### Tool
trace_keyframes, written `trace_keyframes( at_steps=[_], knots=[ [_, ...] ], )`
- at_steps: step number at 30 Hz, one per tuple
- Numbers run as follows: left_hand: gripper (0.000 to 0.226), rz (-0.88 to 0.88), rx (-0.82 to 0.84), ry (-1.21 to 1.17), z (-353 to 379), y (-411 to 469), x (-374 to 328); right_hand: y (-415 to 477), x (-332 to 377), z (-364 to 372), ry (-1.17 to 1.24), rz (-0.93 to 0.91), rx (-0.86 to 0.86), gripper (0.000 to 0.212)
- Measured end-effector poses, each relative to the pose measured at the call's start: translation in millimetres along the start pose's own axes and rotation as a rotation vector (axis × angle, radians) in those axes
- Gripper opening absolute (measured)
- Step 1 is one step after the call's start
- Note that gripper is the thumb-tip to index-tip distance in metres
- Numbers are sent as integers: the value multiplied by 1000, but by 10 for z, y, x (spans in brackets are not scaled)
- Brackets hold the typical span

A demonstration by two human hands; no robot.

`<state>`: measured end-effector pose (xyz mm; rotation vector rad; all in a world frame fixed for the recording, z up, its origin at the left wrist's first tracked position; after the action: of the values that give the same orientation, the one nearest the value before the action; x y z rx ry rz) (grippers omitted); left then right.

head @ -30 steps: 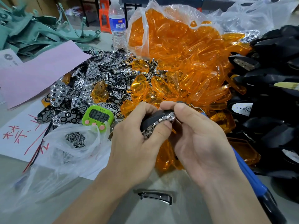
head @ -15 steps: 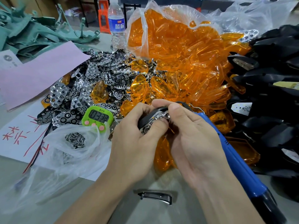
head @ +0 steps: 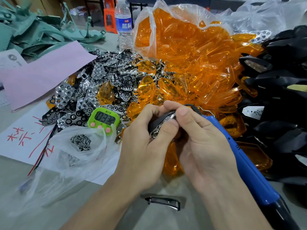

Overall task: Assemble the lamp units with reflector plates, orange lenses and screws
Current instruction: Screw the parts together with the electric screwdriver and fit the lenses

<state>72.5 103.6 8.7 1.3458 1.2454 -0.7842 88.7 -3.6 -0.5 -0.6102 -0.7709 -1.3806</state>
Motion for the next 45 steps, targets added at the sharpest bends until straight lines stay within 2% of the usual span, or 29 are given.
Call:
trace_keyframes(
  at_steps=[5,12,15,18,22,27,32,38,45],
  knots=[
    [17,2,2,5,5,-23,-2,-3,-34,12,36,2,-6,29],
    [16,31,4,86,36,-49,-24,-2,12,-60,-139,-119,-124,40],
    [15,-36,57,5,66,-22,59,7,28,-113,-195,-112,-157,40],
    [13,-112,114,-144,104,31,120,40,61,-125,-259,-29,-62,34],
    [18,-170,242,-328,146,68,152,27,144,-105,-224,19,73,34],
    [15,-123,288,-320,148,42,160,4,176,-85,-264,-26,79,24],
    [20,-143,266,-270,156,54,211,-2,208,-117,-355,-94,13,37],
    [21,-137,295,-279,177,50,189,23,243,-112,-374,-101,58,34],
    [21,-98,223,-190,141,43,170,55,211,-172,-443,-188,-33,43]
  ],
)
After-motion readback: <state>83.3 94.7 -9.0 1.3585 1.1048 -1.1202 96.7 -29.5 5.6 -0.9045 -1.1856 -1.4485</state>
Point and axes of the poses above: each hand's wrist, its own y-axis towards the middle knuckle, its own z-axis out of the palm, x = y × z, the point moved 8 cm from there along y, towards the middle knuckle, and after that the axes turned 6 degrees about -z, right-handed, at the moved point
